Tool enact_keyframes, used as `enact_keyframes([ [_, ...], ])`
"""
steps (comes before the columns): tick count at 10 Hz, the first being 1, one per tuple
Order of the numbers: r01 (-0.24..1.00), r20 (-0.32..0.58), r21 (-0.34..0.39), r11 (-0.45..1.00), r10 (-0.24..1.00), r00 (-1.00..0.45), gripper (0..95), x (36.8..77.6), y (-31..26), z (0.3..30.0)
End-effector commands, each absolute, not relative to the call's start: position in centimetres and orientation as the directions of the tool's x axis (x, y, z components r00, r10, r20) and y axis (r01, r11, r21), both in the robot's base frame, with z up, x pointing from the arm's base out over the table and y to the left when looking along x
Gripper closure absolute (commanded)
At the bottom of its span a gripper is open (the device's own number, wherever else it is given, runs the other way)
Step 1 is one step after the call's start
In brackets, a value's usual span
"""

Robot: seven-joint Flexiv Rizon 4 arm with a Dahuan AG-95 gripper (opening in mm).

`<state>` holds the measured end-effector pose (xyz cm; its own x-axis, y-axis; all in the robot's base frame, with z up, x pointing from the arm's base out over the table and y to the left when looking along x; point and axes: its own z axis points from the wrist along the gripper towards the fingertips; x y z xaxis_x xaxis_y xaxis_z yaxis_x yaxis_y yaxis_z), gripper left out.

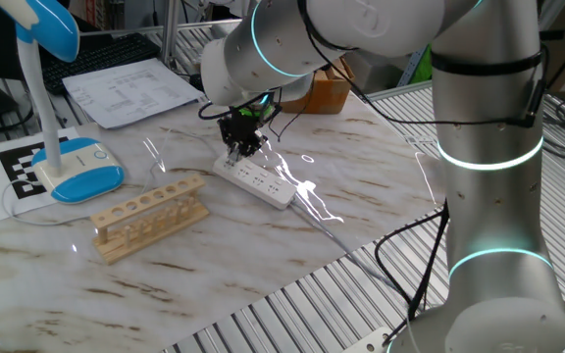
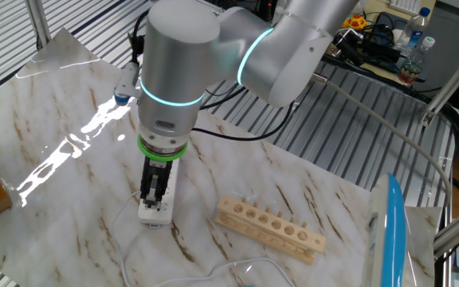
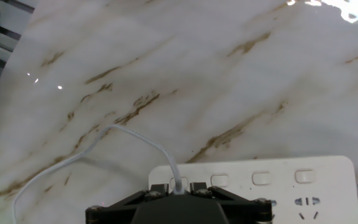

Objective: Plug in the power cord of the desk lamp, turn on the socket, and light up the desk lamp

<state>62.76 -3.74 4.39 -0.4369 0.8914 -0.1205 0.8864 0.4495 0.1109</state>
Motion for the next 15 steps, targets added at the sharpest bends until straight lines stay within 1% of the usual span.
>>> enact_keyframes([
  [1,0.895,-0.099,0.080,0.439,0.897,-0.431,95.0,62.79,-3.06,4.66],
  [3,0.893,-0.082,0.088,0.441,0.897,-0.435,95.0,62.74,-3.02,4.21],
  [5,0.895,-0.075,0.082,0.438,0.898,-0.433,95.0,62.76,-2.71,4.50],
  [6,0.893,-0.066,0.075,0.444,0.896,-0.439,76.0,62.74,-2.60,4.44],
  [10,0.885,-0.039,0.082,0.458,0.889,-0.457,76.0,62.72,-2.53,4.28],
  [15,0.869,-0.003,0.070,0.489,0.872,-0.490,76.0,62.68,-2.26,4.23],
])
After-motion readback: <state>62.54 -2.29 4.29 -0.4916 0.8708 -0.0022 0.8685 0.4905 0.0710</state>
